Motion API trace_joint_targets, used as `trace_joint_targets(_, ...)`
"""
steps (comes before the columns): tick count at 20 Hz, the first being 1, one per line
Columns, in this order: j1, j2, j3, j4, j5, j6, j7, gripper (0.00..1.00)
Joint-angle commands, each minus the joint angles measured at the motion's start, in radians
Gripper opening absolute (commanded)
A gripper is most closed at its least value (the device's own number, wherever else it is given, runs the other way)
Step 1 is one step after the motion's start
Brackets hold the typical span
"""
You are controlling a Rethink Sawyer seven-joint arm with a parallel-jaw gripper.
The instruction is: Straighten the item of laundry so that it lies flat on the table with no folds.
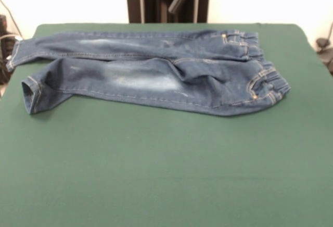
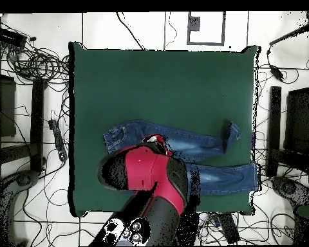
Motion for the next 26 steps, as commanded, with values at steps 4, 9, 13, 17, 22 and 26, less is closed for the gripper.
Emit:
trace_joint_targets(4,0.018,0.039,0.01,-0.061,-0.091,0.085,-0.042,1.0)
trace_joint_targets(9,0.013,0.054,0.047,-0.076,-0.091,0.106,-0.017,1.0)
trace_joint_targets(13,0.029,0.097,0.057,-0.091,-0.082,0.079,0.031,1.0)
trace_joint_targets(17,0.052,0.145,0.055,-0.103,-0.052,0.059,0.1,1.0)
trace_joint_targets(22,0.062,0.194,0.074,-0.105,-0.018,-0.005,0.15,1.0)
trace_joint_targets(26,0.085,0.236,0.071,-0.122,-0.004,-0.034,0.172,1.0)
